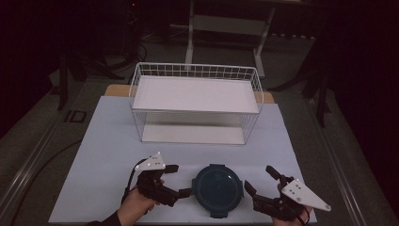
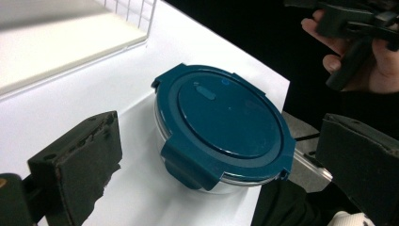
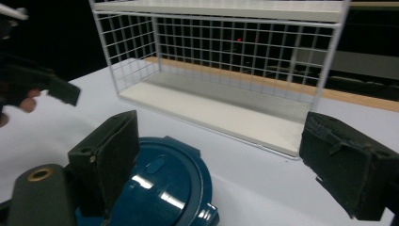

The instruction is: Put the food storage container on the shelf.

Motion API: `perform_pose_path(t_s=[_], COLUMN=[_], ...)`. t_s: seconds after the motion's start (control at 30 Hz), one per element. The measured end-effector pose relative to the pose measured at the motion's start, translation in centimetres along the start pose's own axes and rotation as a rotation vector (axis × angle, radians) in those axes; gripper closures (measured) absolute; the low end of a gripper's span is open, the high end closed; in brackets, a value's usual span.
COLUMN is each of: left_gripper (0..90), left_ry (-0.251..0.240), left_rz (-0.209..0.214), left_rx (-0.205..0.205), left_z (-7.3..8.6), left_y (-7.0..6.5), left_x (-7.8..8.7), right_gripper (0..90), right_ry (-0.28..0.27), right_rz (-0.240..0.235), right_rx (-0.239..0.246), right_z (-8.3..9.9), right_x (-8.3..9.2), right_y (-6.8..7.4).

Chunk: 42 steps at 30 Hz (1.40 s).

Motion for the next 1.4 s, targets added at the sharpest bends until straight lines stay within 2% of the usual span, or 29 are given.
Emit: perform_pose_path(t_s=[0.03, 0.13, 0.23, 0.27, 0.4, 0.47, 0.6, 0.67, 0.73, 0.77, 0.87, 0.97, 1.03, 1.2, 1.3, 1.4], left_gripper=[0.9, 1.0, 2.0, 2.0, 2.1, 2.1, 4.0, 4.4, 7.1, 12.7, 21.8, 29.7, 35.0, 46.6, 49.2, 50.2], left_ry=[0.007, 0.031, 0.056, 0.067, 0.096, 0.123, 0.175, 0.204, 0.218, 0.225, 0.242, 0.259, 0.281, 0.280, 0.281, 0.282], left_rz=[0.016, 0.035, 0.024, 0.016, 0.045, 0.069, 0.126, 0.130, 0.142, 0.143, 0.138, 0.156, 0.177, 0.215, 0.226, 0.228], left_rx=[0.017, 0.071, 0.113, 0.124, 0.190, 0.238, 0.358, 0.363, 0.385, 0.403, 0.458, 0.495, 0.504, 0.545, 0.589, 0.598], left_z=[0.0, 0.3, 0.8, 1.1, 1.7, 2.0, 2.3, 2.4, 2.4, 2.4, 2.6, 3.0, 3.3, 3.2, 3.2, 3.2], left_y=[0.0, 0.5, 1.3, 1.5, 2.2, 2.4, 2.4, 2.3, 2.2, 2.2, 2.3, 2.3, 2.2, 1.9, 2.0, 2.0], left_x=[-0.2, -1.0, -2.1, -2.5, -4.0, -4.4, -4.9, -5.0, -5.0, -5.0, -5.1, -5.4, -5.5, -5.8, -5.8, -5.8], right_gripper=[13.2, 14.3, 18.7, 19.9, 20.8, 19.7, 13.8, 12.7, 11.2, 10.9, 10.0, 10.0, 10.0, 10.0, 10.1, 11.5], right_ry=[0.001, 0.009, 0.033, 0.035, 0.050, 0.045, 0.033, 0.053, 0.064, 0.072, 0.095, 0.103, 0.108, 0.113, 0.123, 0.141], right_rz=[-0.023, -0.026, -0.054, -0.065, -0.073, -0.083, -0.089, -0.124, -0.121, -0.118, -0.099, -0.090, -0.097, -0.099, -0.095, -0.094], right_rx=[0.004, 0.050, 0.079, 0.082, 0.072, 0.055, 0.070, 0.047, 0.041, 0.037, 0.037, 0.014, -0.001, -0.014, -0.013, -0.020], right_z=[-0.1, -0.2, 0.0, 0.0, 0.3, 0.2, 0.1, 0.2, 0.4, 0.5, 0.8, 1.0, 1.1, 1.3, 1.5, 1.9], right_x=[-0.1, -0.3, -0.5, -0.6, -0.7, -0.6, -0.4, -0.3, -0.3, -0.3, -0.5, -0.5, -0.5, -0.4, -0.3, -0.2], right_y=[0.2, 0.4, 0.6, 0.7, 0.9, 0.9, 1.0, 1.1, 1.0, 0.9, 0.8, 0.7, 0.5, 0.3, 0.3, 0.2])
Point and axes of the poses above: each handheld gripper's, and its own axes: x roughly backward along the jaws, z roughly out of its underside, y roughly to its left, the point moved 9 cm from there along -x, roughly forward along the jaws, and after that the axes turned 8 degrees about y, right-handed, at the moved point
